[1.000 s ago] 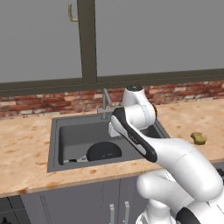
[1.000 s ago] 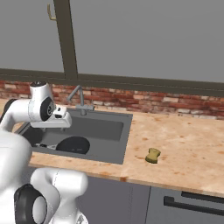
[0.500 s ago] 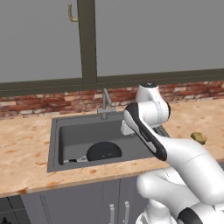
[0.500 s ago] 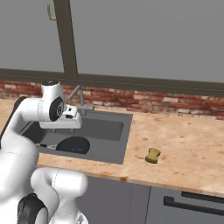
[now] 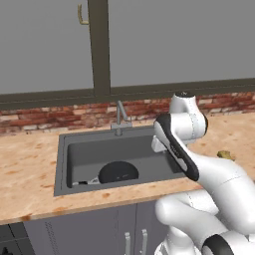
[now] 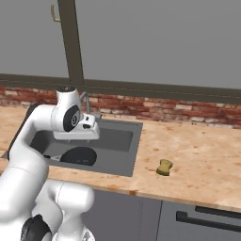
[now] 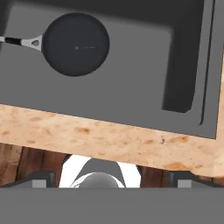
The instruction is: Pick the pan and sponge and place them into the sink. Then turn on the water.
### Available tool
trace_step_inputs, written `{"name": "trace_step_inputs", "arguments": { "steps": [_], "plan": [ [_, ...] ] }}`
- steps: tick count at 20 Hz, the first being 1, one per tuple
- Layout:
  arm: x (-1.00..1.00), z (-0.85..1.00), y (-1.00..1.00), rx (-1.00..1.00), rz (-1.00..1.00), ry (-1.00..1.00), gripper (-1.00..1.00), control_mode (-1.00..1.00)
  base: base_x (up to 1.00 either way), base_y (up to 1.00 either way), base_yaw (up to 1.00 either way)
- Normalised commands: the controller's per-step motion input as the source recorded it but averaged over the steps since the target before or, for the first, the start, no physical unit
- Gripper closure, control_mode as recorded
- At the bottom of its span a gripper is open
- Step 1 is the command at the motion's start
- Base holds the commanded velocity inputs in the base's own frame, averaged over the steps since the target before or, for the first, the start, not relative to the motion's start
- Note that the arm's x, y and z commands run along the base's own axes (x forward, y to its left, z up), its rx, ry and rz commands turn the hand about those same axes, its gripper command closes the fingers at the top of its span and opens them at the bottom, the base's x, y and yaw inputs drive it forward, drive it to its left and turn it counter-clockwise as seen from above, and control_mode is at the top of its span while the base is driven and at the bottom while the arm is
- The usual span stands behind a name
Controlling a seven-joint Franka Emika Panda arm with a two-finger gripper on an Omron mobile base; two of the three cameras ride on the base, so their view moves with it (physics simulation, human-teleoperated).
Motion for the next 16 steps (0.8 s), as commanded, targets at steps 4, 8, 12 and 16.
{"name": "trace_step_inputs", "arguments": {
  "steps": [4,8,12,16],
  "plan": [
    [0.00,0.01,-0.45,-0.03,-0.02,0.00,-1.00,-1.00,0.00,0.00,0.00],
    [0.00,0.00,-0.45,-0.02,-0.02,0.00,-1.00,-1.00,0.00,0.00,0.00],
    [0.00,0.04,-0.38,0.00,-0.02,0.00,-1.00,-1.00,0.00,0.00,0.00],
    [-0.01,0.04,-0.36,0.00,-0.06,0.00,-1.00,-1.00,0.00,0.00,0.00]
  ]
}}
